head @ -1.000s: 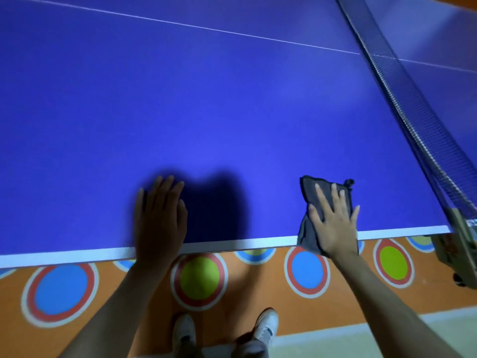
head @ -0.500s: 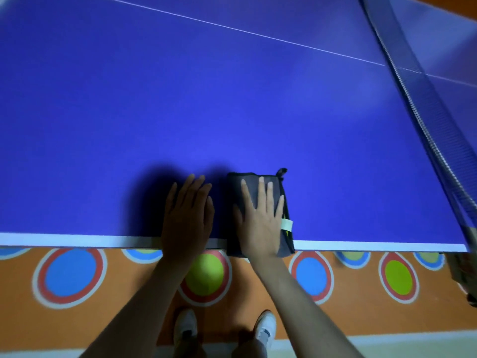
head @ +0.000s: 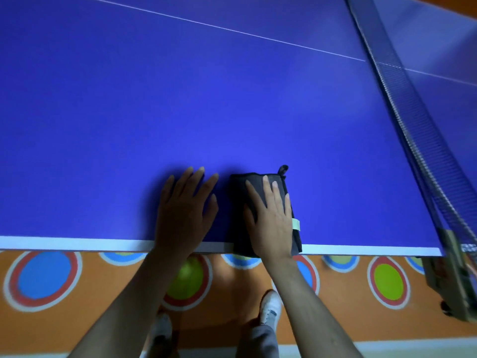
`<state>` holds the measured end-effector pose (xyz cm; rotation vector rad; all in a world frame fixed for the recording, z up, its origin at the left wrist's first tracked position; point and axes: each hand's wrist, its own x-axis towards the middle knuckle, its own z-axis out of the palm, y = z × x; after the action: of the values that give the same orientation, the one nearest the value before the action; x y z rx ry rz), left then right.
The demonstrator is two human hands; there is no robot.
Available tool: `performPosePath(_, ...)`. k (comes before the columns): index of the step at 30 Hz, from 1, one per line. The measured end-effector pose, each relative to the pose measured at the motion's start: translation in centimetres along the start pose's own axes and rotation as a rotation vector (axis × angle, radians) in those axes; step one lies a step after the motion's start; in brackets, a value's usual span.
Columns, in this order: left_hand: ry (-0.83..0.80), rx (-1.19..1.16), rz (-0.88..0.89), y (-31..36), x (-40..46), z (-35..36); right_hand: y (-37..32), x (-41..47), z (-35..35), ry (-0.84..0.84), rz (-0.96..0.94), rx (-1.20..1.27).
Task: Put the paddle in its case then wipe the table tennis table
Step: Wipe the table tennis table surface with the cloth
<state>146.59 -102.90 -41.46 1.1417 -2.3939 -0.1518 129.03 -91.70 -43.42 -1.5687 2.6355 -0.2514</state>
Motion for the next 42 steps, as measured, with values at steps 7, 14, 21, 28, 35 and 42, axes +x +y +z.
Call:
performPosePath(7,-0.072,-0.054,-0.040,12.6,3.6,5.2,17.9,-0.8,-3.3,0.017,0.104,-0.015)
performPosePath(14,-0.157,-0.081,-0.050,23.7,6.1,9.8,35.3,-2.6,-6.6,0.003,0.185,-0.006)
performPosePath(21,-0.182,-0.081,-0.111,28.1,7.2,11.7,42.1,-2.1,-8.2,-0.026,0.256,-0.001)
performPosePath(28,-0.138,-0.218,-0.269,26.5,8.9,10.3,43.3,5.7,-8.4,-0.027,0.274,0.144)
performPosePath(35,-0.139,-0.167,-0.265,20.2,10.1,8.8,37.9,7.4,-5.6,0.061,0.244,-0.054)
performPosePath(42,-0.130,-0.176,-0.268,11.4,10.7,6.3,22.5,8.9,-2.5,0.081,0.170,-0.105)
